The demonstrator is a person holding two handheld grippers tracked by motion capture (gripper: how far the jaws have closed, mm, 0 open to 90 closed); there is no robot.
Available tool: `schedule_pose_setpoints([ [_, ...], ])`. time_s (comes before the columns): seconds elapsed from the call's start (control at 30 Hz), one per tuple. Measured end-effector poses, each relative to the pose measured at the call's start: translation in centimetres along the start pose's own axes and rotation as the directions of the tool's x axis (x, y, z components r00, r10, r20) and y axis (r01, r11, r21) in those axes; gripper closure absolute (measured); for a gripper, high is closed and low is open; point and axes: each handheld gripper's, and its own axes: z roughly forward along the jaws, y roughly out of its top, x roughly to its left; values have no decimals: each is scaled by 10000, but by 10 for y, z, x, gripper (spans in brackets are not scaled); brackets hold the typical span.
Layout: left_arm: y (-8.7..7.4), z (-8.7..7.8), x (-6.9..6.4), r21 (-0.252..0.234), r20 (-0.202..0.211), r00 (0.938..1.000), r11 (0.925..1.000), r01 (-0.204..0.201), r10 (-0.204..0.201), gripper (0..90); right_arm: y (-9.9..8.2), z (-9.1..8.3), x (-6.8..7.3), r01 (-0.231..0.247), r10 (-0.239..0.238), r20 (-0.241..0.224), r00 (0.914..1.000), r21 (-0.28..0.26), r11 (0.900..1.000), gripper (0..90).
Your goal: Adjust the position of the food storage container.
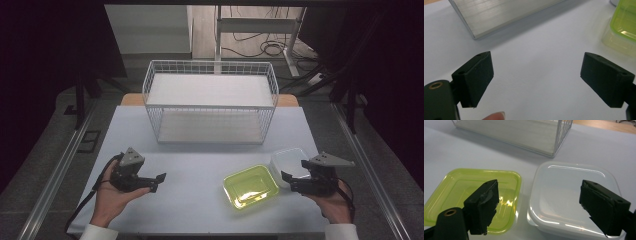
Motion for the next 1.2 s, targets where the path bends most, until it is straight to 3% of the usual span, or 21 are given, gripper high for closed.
schedule_pose_setpoints([
  [0.3, 4, 0, -7, 583, 8, 10000, 9983, 80, -81, 120, 5, -4, 9, -85, 93, -168, 9998, 460, 9989, 178],
  [0.6, 3, 4, -15, 1136, -80, 9998, 9934, -163, 173, 125, 7, 1, 14, -69, 92, -259, 9996, 883, 9961, 213],
  [0.77, 3, 5, -14, 1241, -71, 9998, 9921, -200, 210, 125, 7, 2, 17, 147, -98, -399, 9992, 1256, 9920, 259],
  [1.0, 5, 7, -12, 1328, 63, 9998, 9909, -218, 212, 123, 8, -7, 22, 252, -151, -608, 9980, 1679, 9855, 390],
  [1.1, 6, 7, -12, 1302, 125, 9999, 9914, -125, 110, 122, 5, -7, 30, 755, -588, -790, 9951, 2288, 9705, 476],
  [1.13, 7, 8, -13, 1211, 222, 9997, 9926, 7, -34, 122, 3, -4, 37, 1278, -1039, -1022, 9893, 2649, 9558, 505],
  [1.2, 8, 10, -16, 1253, 321, 9995, 9921, -47, 7, 121, 1, -2, 44, 1654, -1314, -1330, 9824, 2909, 9423, 534],
])
